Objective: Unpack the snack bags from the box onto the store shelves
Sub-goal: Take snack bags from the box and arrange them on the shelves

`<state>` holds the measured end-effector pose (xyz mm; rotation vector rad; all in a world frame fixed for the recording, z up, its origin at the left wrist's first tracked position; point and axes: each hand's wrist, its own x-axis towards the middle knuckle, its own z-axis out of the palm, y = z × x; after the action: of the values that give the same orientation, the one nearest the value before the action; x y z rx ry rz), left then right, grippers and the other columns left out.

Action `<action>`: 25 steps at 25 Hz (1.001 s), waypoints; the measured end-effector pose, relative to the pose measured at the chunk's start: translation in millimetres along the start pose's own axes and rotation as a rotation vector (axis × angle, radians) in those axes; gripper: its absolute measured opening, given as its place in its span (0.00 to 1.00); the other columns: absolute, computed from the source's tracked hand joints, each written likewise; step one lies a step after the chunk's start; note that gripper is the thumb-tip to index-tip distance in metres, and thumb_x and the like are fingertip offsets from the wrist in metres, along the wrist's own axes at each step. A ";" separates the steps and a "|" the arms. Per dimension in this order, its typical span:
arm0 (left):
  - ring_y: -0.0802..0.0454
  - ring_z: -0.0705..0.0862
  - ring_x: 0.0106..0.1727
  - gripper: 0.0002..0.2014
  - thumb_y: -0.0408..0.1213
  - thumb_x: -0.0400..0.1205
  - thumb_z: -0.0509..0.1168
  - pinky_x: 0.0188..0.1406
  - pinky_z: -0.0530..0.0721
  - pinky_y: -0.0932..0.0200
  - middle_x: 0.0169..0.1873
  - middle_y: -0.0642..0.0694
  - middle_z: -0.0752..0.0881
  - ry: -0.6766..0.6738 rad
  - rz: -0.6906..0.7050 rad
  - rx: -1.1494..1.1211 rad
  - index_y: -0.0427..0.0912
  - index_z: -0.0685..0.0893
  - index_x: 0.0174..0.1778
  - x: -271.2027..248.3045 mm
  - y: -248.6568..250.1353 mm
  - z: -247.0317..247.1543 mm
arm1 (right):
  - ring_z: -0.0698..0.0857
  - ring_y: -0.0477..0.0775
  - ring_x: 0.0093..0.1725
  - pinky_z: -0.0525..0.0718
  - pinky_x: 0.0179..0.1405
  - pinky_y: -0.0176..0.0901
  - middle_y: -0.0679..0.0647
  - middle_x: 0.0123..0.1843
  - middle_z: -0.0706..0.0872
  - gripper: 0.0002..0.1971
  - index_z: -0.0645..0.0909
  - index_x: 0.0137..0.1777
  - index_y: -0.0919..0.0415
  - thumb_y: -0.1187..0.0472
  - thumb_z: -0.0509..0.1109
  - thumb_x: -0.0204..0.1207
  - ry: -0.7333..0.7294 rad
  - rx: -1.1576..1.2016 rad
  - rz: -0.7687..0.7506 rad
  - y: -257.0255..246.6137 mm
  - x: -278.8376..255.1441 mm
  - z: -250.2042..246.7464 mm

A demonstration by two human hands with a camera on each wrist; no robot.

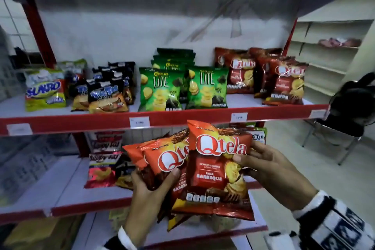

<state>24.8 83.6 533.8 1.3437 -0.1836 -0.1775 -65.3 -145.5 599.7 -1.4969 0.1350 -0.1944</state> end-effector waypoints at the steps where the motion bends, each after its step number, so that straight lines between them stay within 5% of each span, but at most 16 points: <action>1: 0.58 0.85 0.55 0.48 0.53 0.54 0.77 0.57 0.82 0.54 0.60 0.55 0.83 -0.005 0.006 -0.002 0.56 0.64 0.70 3.0 11.2 -4.4 | 0.91 0.59 0.50 0.90 0.42 0.48 0.58 0.56 0.90 0.26 0.81 0.63 0.58 0.63 0.76 0.62 0.015 0.014 -0.014 -10.1 -1.4 5.2; 4: 0.68 0.83 0.47 0.46 0.50 0.55 0.76 0.43 0.81 0.67 0.55 0.59 0.83 -0.063 0.051 0.002 0.57 0.64 0.69 7.4 41.6 -12.8 | 0.89 0.60 0.55 0.89 0.49 0.49 0.60 0.58 0.89 0.26 0.81 0.64 0.58 0.64 0.76 0.63 0.028 0.041 -0.102 -30.5 -6.9 16.6; 7: 0.69 0.79 0.50 0.43 0.50 0.57 0.76 0.50 0.77 0.61 0.56 0.60 0.81 -0.121 0.089 0.040 0.58 0.64 0.68 17.8 62.1 -17.3 | 0.90 0.58 0.52 0.88 0.42 0.42 0.61 0.56 0.90 0.25 0.80 0.64 0.63 0.68 0.73 0.64 0.155 0.121 -0.186 -56.9 -5.8 5.9; 11: 0.72 0.81 0.43 0.34 0.48 0.59 0.74 0.33 0.79 0.71 0.49 0.66 0.81 -0.169 0.119 0.042 0.68 0.66 0.58 28.2 87.6 -3.6 | 0.91 0.53 0.47 0.90 0.43 0.43 0.57 0.53 0.91 0.24 0.77 0.67 0.66 0.69 0.69 0.69 0.436 0.150 -0.349 -106.6 2.4 -37.6; 13: 0.68 0.84 0.45 0.37 0.50 0.59 0.74 0.34 0.80 0.68 0.51 0.64 0.82 -0.174 0.166 0.039 0.65 0.66 0.63 34.9 96.2 8.2 | 0.90 0.51 0.42 0.90 0.39 0.43 0.56 0.51 0.89 0.21 0.76 0.69 0.66 0.69 0.68 0.75 0.559 0.069 -0.421 -134.2 21.1 -62.0; 15: 0.63 0.84 0.48 0.39 0.52 0.58 0.74 0.36 0.81 0.64 0.52 0.63 0.82 -0.160 0.193 0.029 0.64 0.64 0.65 40.3 101.4 19.4 | 0.89 0.54 0.48 0.90 0.45 0.49 0.59 0.56 0.87 0.21 0.75 0.69 0.66 0.68 0.70 0.76 0.669 -0.058 -0.462 -154.9 52.5 -84.2; 18: 0.62 0.83 0.50 0.41 0.54 0.57 0.73 0.38 0.80 0.64 0.54 0.64 0.81 -0.123 0.234 0.026 0.63 0.65 0.67 49.6 109.5 42.1 | 0.85 0.61 0.61 0.81 0.64 0.59 0.62 0.64 0.85 0.24 0.76 0.68 0.66 0.66 0.76 0.72 0.800 -0.338 -0.412 -171.5 113.5 -110.2; 21: 0.60 0.84 0.53 0.41 0.54 0.59 0.73 0.41 0.81 0.62 0.57 0.62 0.82 -0.077 0.279 0.036 0.63 0.65 0.69 58.9 117.2 61.3 | 0.84 0.61 0.62 0.80 0.64 0.50 0.63 0.64 0.85 0.25 0.78 0.66 0.66 0.61 0.78 0.70 0.841 -0.695 -0.336 -167.2 167.3 -120.3; 25: 0.55 0.85 0.56 0.35 0.55 0.58 0.76 0.48 0.83 0.56 0.57 0.61 0.83 -0.035 0.305 0.042 0.68 0.68 0.60 69.9 122.4 72.1 | 0.81 0.64 0.65 0.79 0.65 0.48 0.65 0.67 0.82 0.29 0.76 0.69 0.67 0.57 0.78 0.70 0.668 -0.953 -0.116 -150.3 214.4 -116.7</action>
<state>78.7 25.5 670.9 1.3376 -0.4202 0.0607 113.1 -314.0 747.9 -2.3333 0.7585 -0.8051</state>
